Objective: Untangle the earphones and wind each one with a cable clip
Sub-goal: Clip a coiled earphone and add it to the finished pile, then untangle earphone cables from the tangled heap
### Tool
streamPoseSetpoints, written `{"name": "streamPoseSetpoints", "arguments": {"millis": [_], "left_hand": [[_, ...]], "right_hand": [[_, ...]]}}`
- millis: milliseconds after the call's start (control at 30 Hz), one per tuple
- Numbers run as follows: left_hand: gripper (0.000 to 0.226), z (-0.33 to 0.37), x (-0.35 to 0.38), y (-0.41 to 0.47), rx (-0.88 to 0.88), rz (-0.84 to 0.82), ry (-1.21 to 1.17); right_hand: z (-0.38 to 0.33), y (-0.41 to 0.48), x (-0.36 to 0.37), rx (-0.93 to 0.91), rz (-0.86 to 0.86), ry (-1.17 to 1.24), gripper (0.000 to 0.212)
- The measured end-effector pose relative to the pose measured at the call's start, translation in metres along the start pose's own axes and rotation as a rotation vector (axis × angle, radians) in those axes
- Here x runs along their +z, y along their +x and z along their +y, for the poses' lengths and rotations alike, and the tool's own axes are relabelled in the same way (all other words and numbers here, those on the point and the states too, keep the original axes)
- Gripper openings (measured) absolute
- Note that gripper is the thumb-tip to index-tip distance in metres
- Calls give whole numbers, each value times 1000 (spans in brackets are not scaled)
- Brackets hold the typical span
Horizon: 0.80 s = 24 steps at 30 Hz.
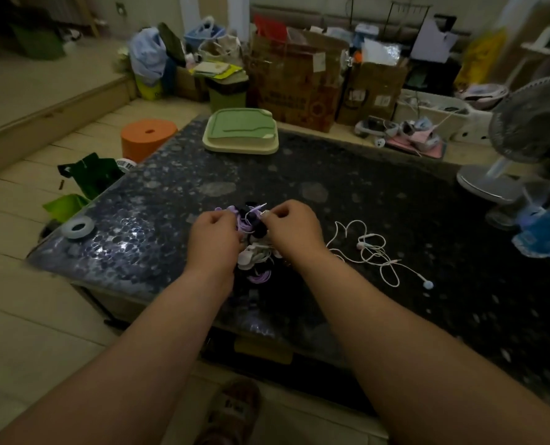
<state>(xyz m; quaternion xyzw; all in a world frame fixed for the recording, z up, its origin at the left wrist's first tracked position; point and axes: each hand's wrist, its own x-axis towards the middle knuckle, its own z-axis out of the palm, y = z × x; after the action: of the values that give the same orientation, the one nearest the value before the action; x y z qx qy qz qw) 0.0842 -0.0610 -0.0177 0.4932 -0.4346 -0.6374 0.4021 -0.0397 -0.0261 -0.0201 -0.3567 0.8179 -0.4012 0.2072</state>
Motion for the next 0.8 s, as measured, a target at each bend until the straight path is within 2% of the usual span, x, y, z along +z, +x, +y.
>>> {"name": "streamPoseSetpoints", "arguments": {"millis": [200, 333, 433, 500, 567, 700, 767, 800], "left_hand": [[12, 1, 10, -10, 89, -7, 107], [13, -4, 38, -26, 124, -132, 145], [16, -16, 65, -34, 115, -243, 194], [16, -24, 79, -33, 98, -300, 245], [16, -35, 94, -35, 86, -358, 324], [18, -53, 117, -37, 215, -482, 674], [27, -62, 124, -39, 245, -550, 823], [30, -66, 128, -39, 240, -580, 877]], "right_hand": [[37, -23, -50, 14, 50, 93, 10], [80, -34, -91, 113, 134, 98, 12], [116, -33, -120, 153, 246, -14, 14], [134, -31, -136, 160, 257, -159, 18], [150, -28, -151, 149, 226, -289, 28], [166, -16, -162, 137, 46, -487, 59], [166, -14, -160, 142, -43, -616, 58], [166, -14, -160, 133, -55, -672, 47]]}}
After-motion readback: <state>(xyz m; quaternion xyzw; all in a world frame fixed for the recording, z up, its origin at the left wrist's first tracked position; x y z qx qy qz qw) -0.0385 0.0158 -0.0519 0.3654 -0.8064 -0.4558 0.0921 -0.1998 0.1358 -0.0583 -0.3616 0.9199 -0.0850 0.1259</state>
